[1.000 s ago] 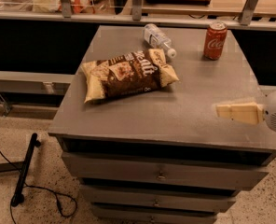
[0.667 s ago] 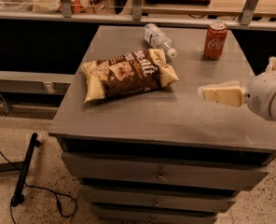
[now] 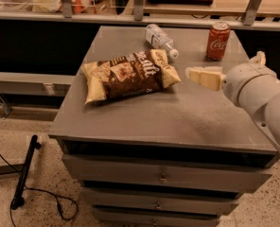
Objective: Knock coke can over
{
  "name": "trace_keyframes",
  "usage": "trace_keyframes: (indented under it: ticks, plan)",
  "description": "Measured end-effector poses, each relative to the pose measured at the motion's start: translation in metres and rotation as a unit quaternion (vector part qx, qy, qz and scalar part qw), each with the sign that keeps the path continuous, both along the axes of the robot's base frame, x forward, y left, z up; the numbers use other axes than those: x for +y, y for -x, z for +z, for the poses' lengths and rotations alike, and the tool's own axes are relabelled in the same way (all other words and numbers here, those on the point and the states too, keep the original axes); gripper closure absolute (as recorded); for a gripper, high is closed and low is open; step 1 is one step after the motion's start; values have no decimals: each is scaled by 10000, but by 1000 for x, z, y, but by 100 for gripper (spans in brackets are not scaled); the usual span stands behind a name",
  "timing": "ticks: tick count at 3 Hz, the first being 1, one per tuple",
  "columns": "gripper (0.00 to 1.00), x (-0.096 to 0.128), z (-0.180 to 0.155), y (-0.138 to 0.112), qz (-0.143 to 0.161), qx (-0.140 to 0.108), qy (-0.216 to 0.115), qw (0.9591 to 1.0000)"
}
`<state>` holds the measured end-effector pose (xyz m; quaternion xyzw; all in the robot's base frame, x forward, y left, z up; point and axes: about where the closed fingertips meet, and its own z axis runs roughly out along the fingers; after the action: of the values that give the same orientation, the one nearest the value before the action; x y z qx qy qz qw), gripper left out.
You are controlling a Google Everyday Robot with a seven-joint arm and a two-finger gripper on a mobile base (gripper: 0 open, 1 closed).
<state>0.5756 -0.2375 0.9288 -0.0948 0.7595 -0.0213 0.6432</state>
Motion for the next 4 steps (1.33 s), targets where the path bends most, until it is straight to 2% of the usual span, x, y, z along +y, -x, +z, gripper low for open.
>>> trace_keyframes:
  ticks: [1,2,3,4]
  plan:
    - [0,2,1,-25,-297,-355,-278,9985]
    - [0,5,1,-46,-471,-630,-428,9960]
    - [0,7,-5,-64,-603,-814,-518,9935]
    - [0,1,-8,-80,-686,-904,-442,9926]
